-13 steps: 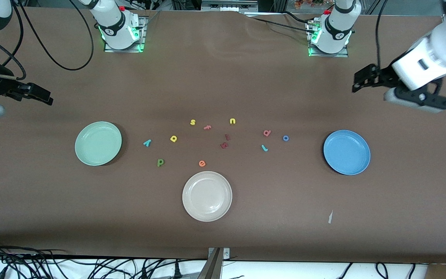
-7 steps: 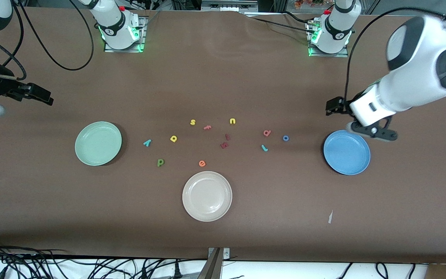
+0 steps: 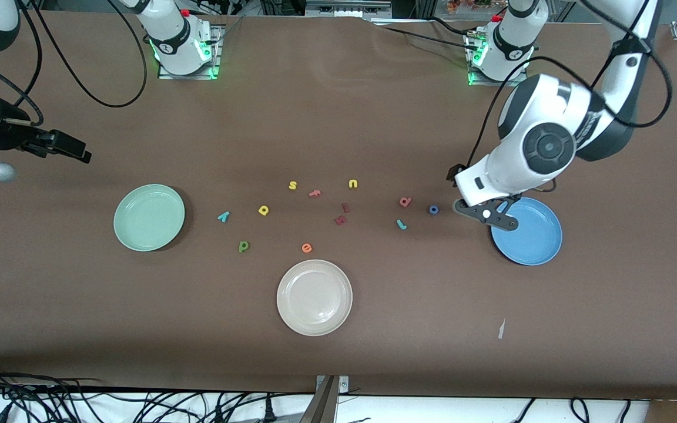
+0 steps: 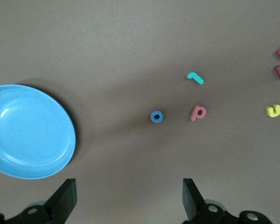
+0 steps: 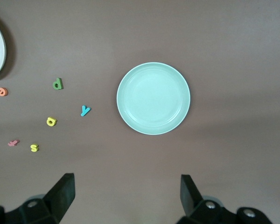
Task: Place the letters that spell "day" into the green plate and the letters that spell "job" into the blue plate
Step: 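Move the left gripper down to the blue letter o, then grasp the blue o with the left gripper while the right gripper approaches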
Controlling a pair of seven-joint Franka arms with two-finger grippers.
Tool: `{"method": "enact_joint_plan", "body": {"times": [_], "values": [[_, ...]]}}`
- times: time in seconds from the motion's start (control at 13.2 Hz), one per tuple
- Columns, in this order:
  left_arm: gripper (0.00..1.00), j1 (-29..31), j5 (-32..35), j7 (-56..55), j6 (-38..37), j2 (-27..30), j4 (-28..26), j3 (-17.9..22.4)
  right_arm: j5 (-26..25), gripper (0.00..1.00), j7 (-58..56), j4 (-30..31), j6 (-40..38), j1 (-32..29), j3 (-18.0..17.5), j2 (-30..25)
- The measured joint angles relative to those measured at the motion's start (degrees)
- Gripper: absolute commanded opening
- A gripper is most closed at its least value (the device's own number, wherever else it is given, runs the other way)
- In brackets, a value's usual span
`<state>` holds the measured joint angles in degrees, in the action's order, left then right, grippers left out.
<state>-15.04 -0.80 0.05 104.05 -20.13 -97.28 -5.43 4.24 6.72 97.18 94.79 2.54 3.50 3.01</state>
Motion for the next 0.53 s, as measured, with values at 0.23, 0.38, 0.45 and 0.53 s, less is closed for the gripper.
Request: {"method": "enact_joint_plan", "body": {"times": [0.23, 0.38, 0.45, 0.53], "values": [[0.99, -1.0, 0.0, -0.2, 4.5, -3.2, -0.2, 0.0, 0.0, 1.00, 0.0, 0.1, 0.0, 0.7, -0.7, 5.2], [0.99, -1.5, -1.4, -1.3, 10.7, -4.6, -2.5, 0.0, 0.0, 1.00, 0.0, -0.3, 0.5, 1.2, -0.8, 7.8], [0.99, -1.5, -2.6, -1.4, 14.2, -4.9, -4.6, 0.0, 0.0, 1.00, 0.0, -0.6, 0.6, 1.4, -0.8, 8.6], [0.99, -1.5, -3.1, -1.5, 17.4, -5.1, -6.9, 0.0, 0.0, 1.00, 0.0, -0.8, 0.9, 1.7, -0.8, 9.2]]}}
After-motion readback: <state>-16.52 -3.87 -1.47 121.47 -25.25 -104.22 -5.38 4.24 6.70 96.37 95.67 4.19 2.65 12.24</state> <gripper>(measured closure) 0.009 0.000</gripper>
